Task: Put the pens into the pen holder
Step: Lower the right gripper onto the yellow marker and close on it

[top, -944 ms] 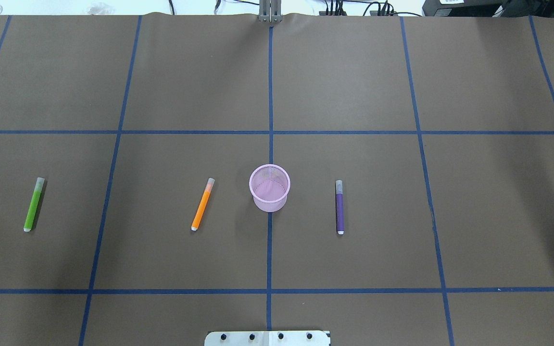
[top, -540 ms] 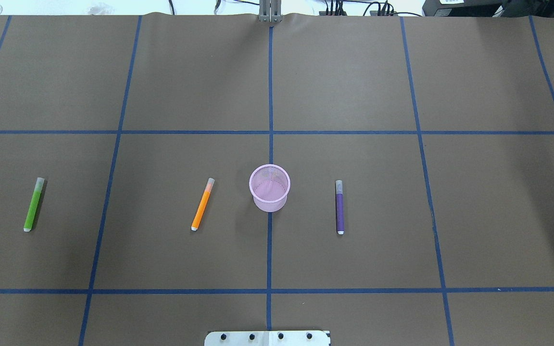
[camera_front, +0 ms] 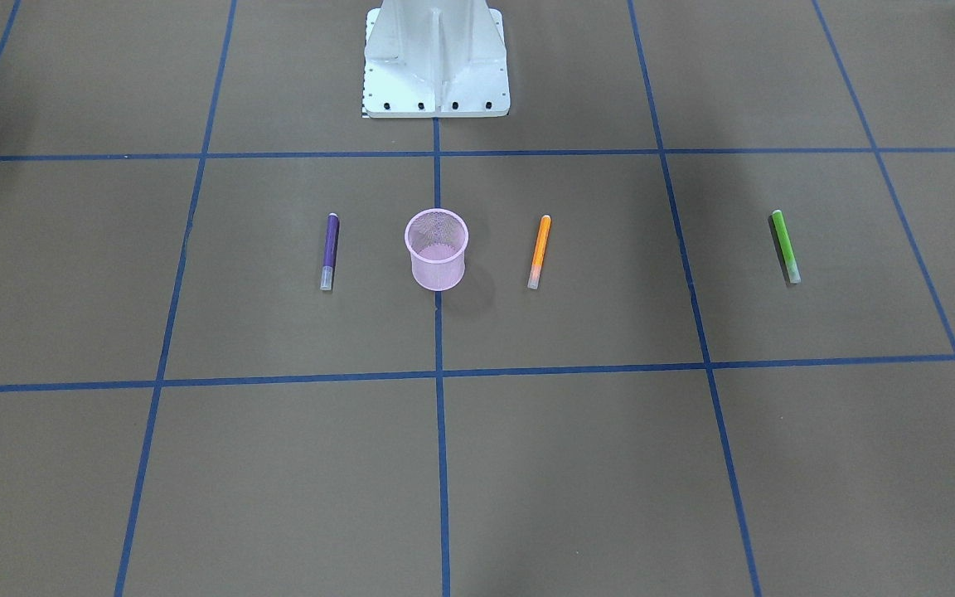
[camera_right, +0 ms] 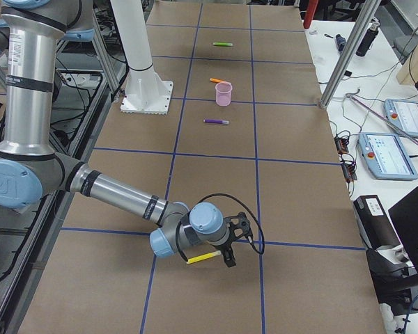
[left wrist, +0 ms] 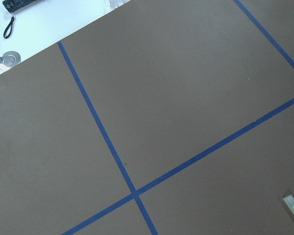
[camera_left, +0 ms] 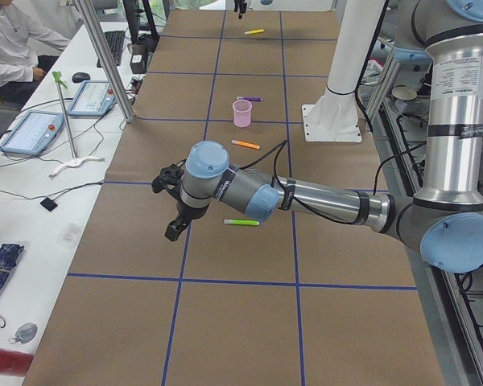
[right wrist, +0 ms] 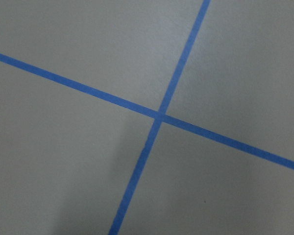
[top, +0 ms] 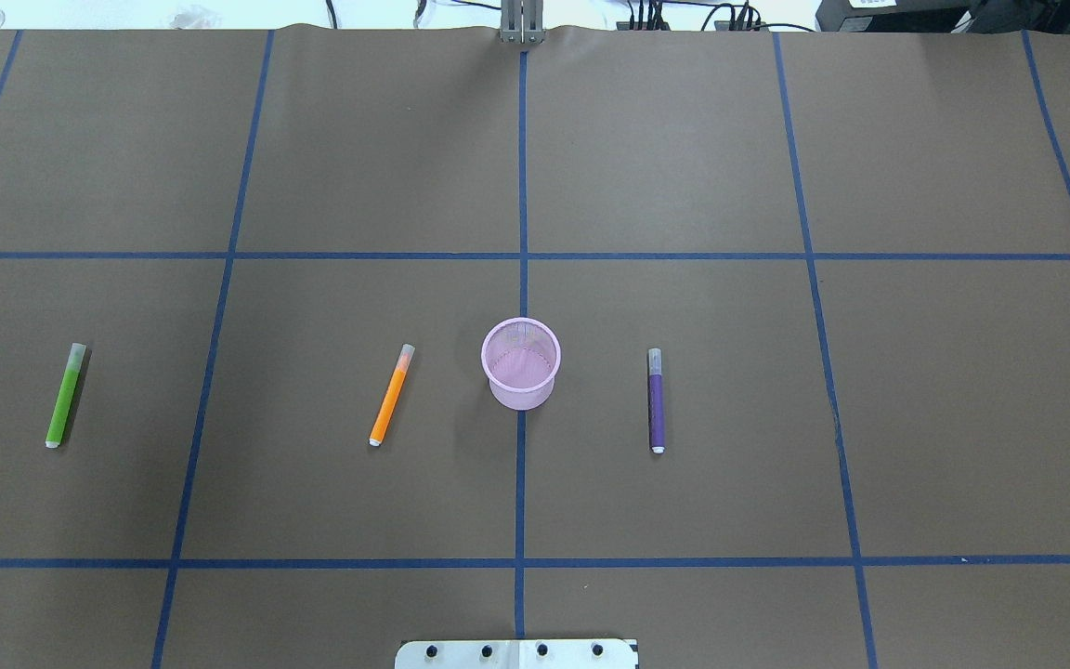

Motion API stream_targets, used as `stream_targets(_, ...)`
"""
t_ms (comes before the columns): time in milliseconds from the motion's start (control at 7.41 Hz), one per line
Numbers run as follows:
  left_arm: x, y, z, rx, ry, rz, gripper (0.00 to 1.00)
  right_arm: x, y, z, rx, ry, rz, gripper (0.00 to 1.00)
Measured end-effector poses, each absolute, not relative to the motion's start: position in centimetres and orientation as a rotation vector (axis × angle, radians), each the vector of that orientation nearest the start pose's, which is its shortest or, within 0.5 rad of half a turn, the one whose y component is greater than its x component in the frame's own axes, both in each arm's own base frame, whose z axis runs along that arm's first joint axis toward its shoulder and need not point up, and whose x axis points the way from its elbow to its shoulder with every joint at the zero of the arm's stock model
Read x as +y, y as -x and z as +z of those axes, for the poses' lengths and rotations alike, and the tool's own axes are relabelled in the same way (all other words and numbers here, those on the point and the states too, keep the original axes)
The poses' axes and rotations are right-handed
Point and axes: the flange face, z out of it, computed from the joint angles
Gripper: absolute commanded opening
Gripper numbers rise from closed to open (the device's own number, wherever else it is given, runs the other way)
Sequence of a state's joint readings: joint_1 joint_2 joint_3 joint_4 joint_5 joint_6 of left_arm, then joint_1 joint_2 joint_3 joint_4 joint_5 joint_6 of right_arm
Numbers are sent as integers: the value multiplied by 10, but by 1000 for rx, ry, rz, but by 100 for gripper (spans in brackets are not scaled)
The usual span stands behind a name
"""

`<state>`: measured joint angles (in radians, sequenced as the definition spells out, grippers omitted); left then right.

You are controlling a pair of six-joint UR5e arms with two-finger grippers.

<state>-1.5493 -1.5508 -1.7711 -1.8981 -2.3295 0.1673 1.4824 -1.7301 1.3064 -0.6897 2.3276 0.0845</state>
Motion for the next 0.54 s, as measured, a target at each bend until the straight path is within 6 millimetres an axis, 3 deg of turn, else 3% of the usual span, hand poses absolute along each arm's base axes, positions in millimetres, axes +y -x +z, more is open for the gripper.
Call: stream_targets(540, -502, 54, 529, 705, -564, 379, 100, -394, -5, 788, -768, -312, -203, 85)
